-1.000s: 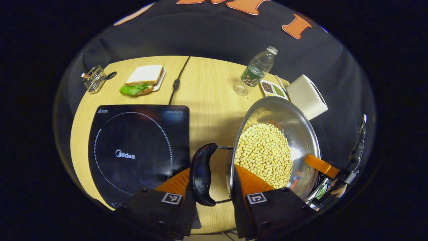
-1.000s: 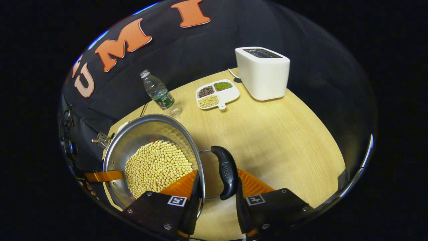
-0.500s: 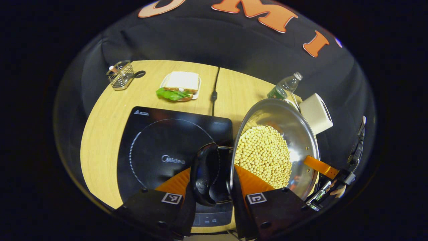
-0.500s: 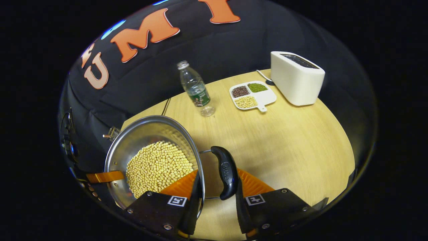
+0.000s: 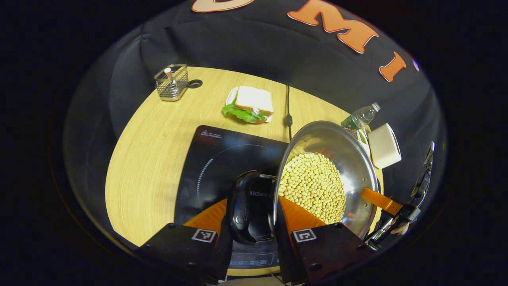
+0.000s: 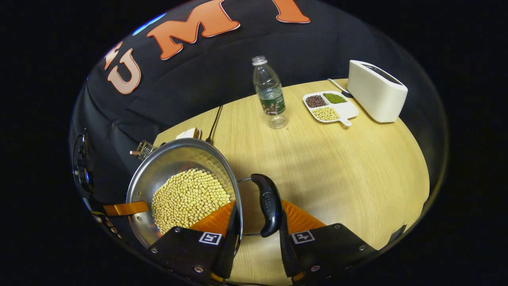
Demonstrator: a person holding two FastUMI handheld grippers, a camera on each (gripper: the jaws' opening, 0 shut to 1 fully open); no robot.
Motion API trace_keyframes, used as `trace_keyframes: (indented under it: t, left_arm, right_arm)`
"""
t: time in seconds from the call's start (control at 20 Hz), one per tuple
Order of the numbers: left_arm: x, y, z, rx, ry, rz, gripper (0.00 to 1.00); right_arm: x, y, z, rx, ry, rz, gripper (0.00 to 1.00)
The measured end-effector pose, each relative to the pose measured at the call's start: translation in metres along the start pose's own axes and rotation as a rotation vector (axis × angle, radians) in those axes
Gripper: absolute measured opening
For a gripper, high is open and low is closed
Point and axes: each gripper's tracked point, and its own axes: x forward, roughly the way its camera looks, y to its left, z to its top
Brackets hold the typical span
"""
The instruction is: First push the handle of the pot to place it horizontally, then grasp the pot with both hands and set it on the induction cooktop.
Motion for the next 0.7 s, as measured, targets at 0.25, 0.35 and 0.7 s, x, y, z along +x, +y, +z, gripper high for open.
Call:
trace_keyframes:
  t: [0.25,0.35,0.7]
  left_arm:
    - [0.004,0.006,-0.004,-0.041,0.006,0.018,0.56]
    - [0.005,0.010,-0.004,-0.055,0.009,0.024,0.56]
    - [0.006,0.015,-0.004,-0.072,0.004,0.043,0.56]
  right_arm:
    - [0.019,0.013,-0.006,-0.010,0.024,0.007,0.49]
    - [0.025,0.018,-0.007,-0.014,0.032,0.006,0.49]
    - [0.019,0.020,0.000,-0.006,0.039,0.016,0.49]
